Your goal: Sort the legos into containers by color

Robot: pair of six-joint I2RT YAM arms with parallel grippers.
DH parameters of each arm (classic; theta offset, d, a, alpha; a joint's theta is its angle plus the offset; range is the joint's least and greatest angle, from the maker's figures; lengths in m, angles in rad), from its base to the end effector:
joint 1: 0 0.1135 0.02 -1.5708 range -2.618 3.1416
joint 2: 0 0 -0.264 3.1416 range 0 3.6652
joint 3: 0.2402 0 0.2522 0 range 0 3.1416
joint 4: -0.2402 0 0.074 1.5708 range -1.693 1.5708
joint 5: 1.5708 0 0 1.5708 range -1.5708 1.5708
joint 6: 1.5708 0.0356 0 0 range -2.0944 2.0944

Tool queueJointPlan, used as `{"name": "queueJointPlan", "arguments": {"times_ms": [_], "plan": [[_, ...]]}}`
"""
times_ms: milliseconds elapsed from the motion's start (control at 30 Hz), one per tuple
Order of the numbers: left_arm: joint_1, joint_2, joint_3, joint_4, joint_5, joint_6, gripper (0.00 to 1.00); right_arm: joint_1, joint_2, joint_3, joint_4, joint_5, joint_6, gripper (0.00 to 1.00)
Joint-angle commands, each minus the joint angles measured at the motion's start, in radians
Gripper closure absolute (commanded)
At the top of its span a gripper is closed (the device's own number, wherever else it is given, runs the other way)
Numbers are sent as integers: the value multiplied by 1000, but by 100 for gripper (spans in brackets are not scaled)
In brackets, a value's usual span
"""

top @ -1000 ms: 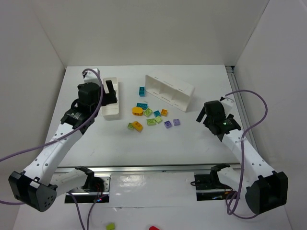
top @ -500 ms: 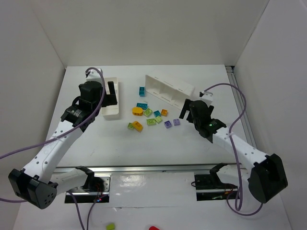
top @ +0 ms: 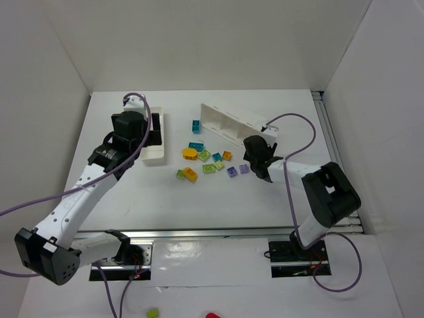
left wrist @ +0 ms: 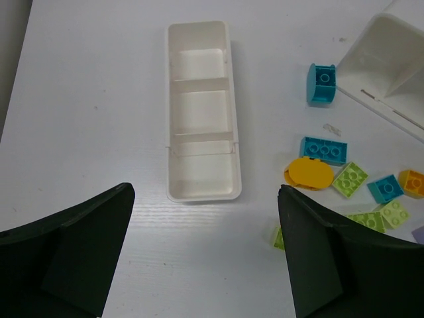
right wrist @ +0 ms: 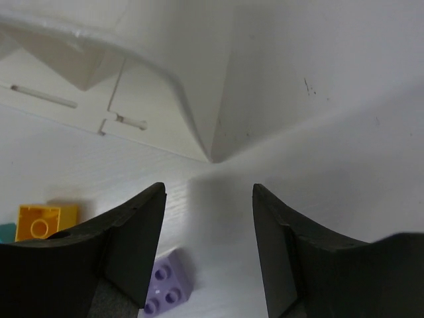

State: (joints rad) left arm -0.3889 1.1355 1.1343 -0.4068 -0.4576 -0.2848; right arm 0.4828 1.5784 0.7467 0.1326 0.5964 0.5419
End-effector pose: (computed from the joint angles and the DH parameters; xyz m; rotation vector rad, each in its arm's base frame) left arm 0.2382 -0.0806 0.3706 -0.1928 1.9251 0.0049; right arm 0.2843 0.1265 0.1703 0.3646 2.1020 -0.0836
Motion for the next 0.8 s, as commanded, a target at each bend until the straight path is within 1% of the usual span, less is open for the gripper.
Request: {"name": "queueJointPlan", "arguments": {"times_ms": [0, 33, 67, 100, 133, 200, 233, 267, 300, 333, 400, 433, 467, 500, 567, 600, 633, 667, 767], "plan": [[-4, 6, 25, 34, -45, 44, 2, -24, 43, 88, 99, 111, 15, 39], [-4, 6, 25, 34, -46, 44, 2, -41, 64, 88, 99, 111, 15, 39], [-4, 6, 25, 34, -46, 44, 2, -53, 75, 104, 108, 102, 6, 40], [-4, -6, 25, 43, -46, 53, 2, -73, 75, 118, 108, 102, 6, 43], [-4, -16, 16, 52, -46, 53, 2, -73, 90, 118, 108, 102, -3, 43], [-4, -16, 16, 52, -46, 62, 2, -89, 110, 140, 120, 102, -3, 51], [-4, -16, 16, 52, -46, 62, 2, -102, 111, 140, 121, 77, -13, 57], [-4, -16, 16, 52, -46, 71, 2, -116, 123, 151, 121, 68, -23, 60], [-4, -16, 16, 52, -46, 72, 2, -116, 123, 170, 121, 68, -23, 69], [-13, -16, 16, 52, -56, 72, 2, -127, 123, 189, 95, 42, -23, 74], [-13, -16, 16, 52, -56, 72, 2, -127, 132, 261, -14, 28, -23, 81], [-13, -16, 16, 40, -56, 72, 2, -136, 123, 291, -65, 19, -14, 91], [-13, -16, 16, 40, -56, 72, 2, -136, 123, 324, -120, 0, -14, 94], [-13, -16, 25, 40, -56, 85, 2, -148, 114, 401, -243, -19, -1, 96], [-13, -16, 34, 16, -29, 96, 2, -176, 127, 486, -370, -66, 21, 100], [-13, -16, 45, 16, -18, 96, 2, -187, 127, 522, -463, -88, 21, 100], [-13, -16, 45, 4, -18, 96, 0, -199, 143, 581, -502, -116, 21, 100], [-13, -4, 57, -6, -1, 96, 0, -231, 153, 609, -540, -185, 21, 100], [-13, 32, 99, -44, 51, 87, 0, -289, 201, 693, -635, -300, 36, 100]]}}
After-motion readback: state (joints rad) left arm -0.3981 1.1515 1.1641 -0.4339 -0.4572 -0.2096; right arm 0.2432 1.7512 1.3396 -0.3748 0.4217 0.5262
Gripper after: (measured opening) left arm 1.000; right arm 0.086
